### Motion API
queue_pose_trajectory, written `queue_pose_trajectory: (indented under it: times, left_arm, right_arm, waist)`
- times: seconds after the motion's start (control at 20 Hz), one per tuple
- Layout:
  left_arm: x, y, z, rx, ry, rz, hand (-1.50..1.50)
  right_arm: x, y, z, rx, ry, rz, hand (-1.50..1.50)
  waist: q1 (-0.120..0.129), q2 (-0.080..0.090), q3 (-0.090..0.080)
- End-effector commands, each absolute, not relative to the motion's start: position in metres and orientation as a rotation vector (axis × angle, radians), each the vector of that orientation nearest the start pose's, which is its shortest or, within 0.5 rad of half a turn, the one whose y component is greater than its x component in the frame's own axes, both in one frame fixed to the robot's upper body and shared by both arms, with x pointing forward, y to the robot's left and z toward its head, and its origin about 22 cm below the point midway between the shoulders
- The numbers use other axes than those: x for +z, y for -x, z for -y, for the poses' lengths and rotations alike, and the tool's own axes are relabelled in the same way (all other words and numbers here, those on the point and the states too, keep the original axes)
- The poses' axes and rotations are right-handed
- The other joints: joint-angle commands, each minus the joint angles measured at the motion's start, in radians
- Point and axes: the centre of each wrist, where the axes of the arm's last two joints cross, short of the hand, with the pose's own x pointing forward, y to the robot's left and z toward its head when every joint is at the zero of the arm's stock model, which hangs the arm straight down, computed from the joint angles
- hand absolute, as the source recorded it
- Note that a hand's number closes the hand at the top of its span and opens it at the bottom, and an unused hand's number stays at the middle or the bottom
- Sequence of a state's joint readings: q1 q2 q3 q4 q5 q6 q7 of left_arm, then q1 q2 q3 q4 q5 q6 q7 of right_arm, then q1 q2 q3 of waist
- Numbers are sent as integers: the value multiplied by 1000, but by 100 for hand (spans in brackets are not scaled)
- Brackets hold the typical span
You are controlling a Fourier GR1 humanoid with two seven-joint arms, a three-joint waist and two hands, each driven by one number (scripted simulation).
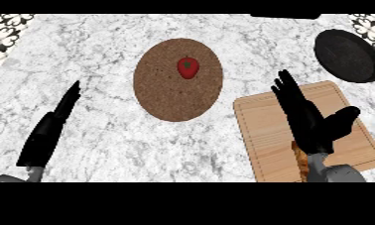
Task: Pick the croissant from the cutting board and place it in the pan
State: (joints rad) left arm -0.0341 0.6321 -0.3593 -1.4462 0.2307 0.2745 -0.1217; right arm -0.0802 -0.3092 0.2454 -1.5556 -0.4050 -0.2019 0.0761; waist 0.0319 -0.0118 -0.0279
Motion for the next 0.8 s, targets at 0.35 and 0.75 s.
queue_pose_trajectory:
  times: [0.35, 0.75]
  left_arm:
    - [32, -254, -280, -361, -169, 1555, 0]
    - [57, -263, -245, -333, -105, 1508, 0]
  right_arm:
    - [16, -209, 420, 352, 823, 981, 150]
    - [-15, -178, 355, -94, 885, 1075, -150]
  waist:
    - [-32, 50, 3]
    - [-40, 10, 27]
